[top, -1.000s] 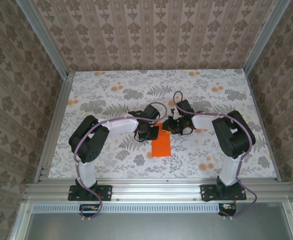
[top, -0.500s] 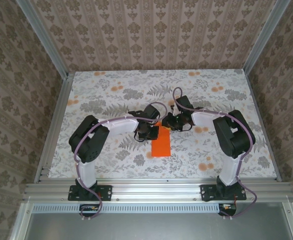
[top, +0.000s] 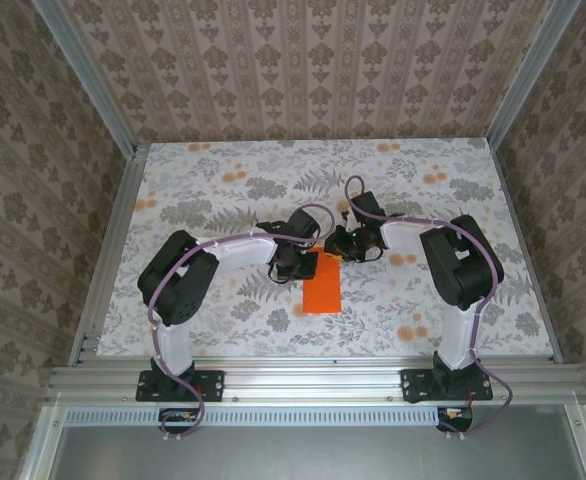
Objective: Fold a paper plane with a square sheet of paper (pick it up from the middle)
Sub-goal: Fold the square sheet of paper in half at the center of the table.
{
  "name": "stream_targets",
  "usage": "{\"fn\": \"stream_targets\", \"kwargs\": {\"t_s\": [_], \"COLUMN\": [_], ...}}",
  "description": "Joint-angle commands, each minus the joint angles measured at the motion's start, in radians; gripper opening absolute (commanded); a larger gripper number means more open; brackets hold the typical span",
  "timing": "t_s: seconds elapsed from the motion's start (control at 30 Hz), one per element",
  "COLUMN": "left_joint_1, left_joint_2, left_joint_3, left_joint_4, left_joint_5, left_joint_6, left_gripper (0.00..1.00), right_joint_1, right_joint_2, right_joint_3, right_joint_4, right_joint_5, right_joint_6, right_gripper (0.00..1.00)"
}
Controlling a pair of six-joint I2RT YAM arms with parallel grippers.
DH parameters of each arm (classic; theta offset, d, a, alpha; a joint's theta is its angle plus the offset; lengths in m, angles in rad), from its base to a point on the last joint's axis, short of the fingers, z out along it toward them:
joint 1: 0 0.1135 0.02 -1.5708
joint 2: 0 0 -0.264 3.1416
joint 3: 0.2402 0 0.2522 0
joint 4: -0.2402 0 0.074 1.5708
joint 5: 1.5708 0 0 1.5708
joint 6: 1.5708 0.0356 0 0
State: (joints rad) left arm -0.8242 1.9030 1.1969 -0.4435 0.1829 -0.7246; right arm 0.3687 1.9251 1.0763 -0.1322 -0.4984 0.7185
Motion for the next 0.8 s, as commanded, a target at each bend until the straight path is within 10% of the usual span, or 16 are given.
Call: {"fn": "stream_targets", "kwargs": {"t_s": [0.0, 0.77], "left_joint_1": [-0.007, -0.007], "left_joint_2": [0.021, 0.016], "left_joint_3": [0.007, 0.017], "left_joint_4": [-0.054, -0.063], "left_joint_5": [-0.017, -0.022], "left_joint_6": [0.021, 0.019], "left_gripper": [0.0, 0.0], "right_joint_1": [-0.02, -0.042], "right_joint_2": [-0.029, 0.012], "right_joint_3": [0.039, 0.061], "right_joint_4": [0.0, 0.013], "right_joint_5": [-0.009, -0.039], "right_joint_6": [0.015, 0.011], "right_gripper": [0.21, 0.2]}}
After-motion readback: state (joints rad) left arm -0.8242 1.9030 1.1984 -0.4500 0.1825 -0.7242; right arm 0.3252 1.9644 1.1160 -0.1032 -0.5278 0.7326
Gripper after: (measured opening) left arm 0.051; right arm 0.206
